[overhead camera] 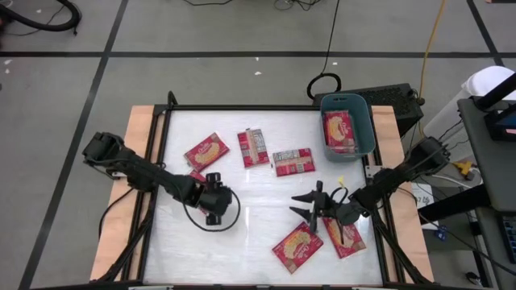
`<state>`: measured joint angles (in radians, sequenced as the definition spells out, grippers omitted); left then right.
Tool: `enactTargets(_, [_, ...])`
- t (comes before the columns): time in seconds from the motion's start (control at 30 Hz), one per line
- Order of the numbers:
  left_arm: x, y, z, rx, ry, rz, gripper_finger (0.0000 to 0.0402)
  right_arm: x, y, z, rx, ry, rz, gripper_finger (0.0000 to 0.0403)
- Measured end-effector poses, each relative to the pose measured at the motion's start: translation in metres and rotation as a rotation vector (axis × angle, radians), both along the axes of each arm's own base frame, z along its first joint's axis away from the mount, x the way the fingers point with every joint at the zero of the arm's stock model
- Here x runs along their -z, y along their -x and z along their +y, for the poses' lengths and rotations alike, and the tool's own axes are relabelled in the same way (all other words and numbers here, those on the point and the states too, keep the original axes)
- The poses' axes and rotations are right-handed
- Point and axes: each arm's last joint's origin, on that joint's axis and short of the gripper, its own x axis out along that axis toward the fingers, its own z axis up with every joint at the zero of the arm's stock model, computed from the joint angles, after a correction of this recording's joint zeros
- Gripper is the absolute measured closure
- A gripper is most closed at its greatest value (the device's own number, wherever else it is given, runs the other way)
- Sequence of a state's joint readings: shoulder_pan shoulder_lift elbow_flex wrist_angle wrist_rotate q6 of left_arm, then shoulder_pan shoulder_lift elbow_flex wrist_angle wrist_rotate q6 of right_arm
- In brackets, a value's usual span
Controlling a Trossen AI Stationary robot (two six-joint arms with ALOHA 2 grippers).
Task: Sort popcorn bags into baskets
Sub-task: Put the red popcorn bag into the blue bin
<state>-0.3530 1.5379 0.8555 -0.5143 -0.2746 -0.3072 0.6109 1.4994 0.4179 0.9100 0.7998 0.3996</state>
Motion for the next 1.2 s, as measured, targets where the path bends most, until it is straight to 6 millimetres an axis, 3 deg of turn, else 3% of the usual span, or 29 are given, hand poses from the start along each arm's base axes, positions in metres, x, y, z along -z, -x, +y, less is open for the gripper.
enactTargets(0.3, [0.003,-0.002,0.036,0.072,0.072,0.136,0.019,-0.004,-0.003,0.005,-0.099,-0.006,0.0,0.0239])
enactTargets(0.63, [0.029,-0.014,0.067,0.037,0.173,0.232,0.0243,-0.004,-0.003,0.006,-0.101,-0.009,0.002,0.0239])
enactTargets(0.73, [0.035,-0.016,0.067,0.069,0.19,0.259,0.0282,-0.004,-0.003,0.006,-0.102,-0.01,-0.001,0.0239])
enactTargets(0.9, [0.033,-0.015,0.062,0.087,0.204,0.252,0.0386,-0.004,-0.003,0.006,-0.101,-0.015,-0.002,0.0239])
enactTargets(1.03, [0.024,-0.011,0.048,0.121,0.183,0.228,0.0397,-0.004,-0.003,0.005,-0.07,-0.029,-0.009,0.0239])
enactTargets(1.2, [-0.005,-0.013,0.013,0.233,0.084,0.082,0.0399,-0.003,-0.002,0.002,0.045,-0.099,-0.031,0.0239])
